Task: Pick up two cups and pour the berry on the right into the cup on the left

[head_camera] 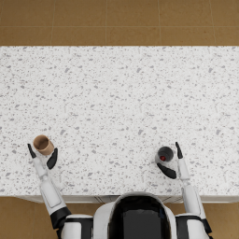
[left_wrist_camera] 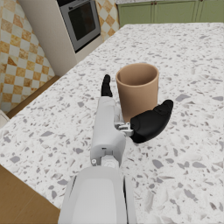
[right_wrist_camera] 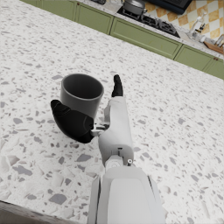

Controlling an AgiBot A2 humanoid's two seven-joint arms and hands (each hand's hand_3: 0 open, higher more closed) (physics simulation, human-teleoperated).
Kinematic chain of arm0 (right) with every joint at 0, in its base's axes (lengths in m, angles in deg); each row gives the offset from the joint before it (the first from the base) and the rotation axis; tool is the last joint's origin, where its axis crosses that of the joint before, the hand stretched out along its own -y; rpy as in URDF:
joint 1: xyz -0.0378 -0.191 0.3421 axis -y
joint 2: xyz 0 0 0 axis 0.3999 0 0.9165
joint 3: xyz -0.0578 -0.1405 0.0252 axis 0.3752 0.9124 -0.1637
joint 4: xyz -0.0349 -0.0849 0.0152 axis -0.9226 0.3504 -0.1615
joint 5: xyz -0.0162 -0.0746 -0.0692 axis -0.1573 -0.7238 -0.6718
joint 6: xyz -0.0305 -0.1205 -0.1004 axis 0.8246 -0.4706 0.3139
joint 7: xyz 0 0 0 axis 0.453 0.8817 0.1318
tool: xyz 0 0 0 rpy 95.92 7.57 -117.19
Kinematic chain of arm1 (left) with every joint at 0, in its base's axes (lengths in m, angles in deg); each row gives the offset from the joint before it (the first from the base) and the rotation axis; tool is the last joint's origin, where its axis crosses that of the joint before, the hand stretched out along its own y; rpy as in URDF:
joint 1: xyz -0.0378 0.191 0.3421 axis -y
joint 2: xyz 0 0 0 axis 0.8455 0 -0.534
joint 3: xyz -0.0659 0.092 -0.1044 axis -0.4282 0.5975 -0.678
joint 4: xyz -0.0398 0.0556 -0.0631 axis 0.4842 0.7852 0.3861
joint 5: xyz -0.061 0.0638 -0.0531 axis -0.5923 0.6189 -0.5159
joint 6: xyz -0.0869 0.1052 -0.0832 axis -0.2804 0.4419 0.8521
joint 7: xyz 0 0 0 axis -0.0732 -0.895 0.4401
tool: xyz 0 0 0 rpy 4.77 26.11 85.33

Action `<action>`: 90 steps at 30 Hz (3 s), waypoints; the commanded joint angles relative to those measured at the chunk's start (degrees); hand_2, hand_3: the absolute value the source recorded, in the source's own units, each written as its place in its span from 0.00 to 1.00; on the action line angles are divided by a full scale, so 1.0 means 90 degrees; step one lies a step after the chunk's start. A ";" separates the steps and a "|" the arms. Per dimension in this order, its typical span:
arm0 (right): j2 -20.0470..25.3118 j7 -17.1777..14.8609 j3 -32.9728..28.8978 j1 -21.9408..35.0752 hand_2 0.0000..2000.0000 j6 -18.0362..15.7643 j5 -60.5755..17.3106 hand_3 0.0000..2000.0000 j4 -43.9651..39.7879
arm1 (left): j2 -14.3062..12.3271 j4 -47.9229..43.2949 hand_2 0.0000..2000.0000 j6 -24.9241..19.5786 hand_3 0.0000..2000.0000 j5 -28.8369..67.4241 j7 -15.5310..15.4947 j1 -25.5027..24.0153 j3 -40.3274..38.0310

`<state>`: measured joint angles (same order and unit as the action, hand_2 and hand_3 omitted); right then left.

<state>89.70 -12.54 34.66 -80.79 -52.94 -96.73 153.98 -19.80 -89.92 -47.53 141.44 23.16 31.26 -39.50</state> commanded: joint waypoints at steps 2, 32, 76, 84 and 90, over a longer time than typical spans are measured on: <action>0.0083 0.0000 0.0033 0.0192 0.00 0.0000 0.0000 0.00 -0.0404 | 0.0102 0.0447 0.00 0.0000 0.00 0.0000 0.0000 0.0313 0.0030; 0.0616 0.0020 0.0049 0.0619 1.00 -0.0335 0.0000 0.64 -0.0779 | 0.0320 0.1019 1.00 -0.0260 0.64 0.0012 -0.0023 0.0997 0.0528; 0.2420 0.0037 0.1343 0.4459 1.00 -0.0527 -0.4869 0.64 0.0074 | -0.0691 -0.2237 1.00 -0.0386 0.64 0.1727 -0.0022 0.1445 0.5225; 0.2473 0.0045 0.1554 0.4437 1.00 -0.0553 -0.6505 0.64 0.0392 | -0.0795 -0.2098 1.00 -0.0304 0.64 0.1727 -0.0021 0.1470 0.5176; 0.2504 0.0050 0.1714 0.4398 1.00 -0.0580 -0.7733 0.64 0.0673 | -0.0902 -0.1859 1.00 -0.0308 0.64 0.1727 -0.0020 0.1555 0.5108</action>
<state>111.84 -12.09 49.41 -41.88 -58.21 -168.17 158.55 -27.44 -107.22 -50.31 156.98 22.98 44.19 6.87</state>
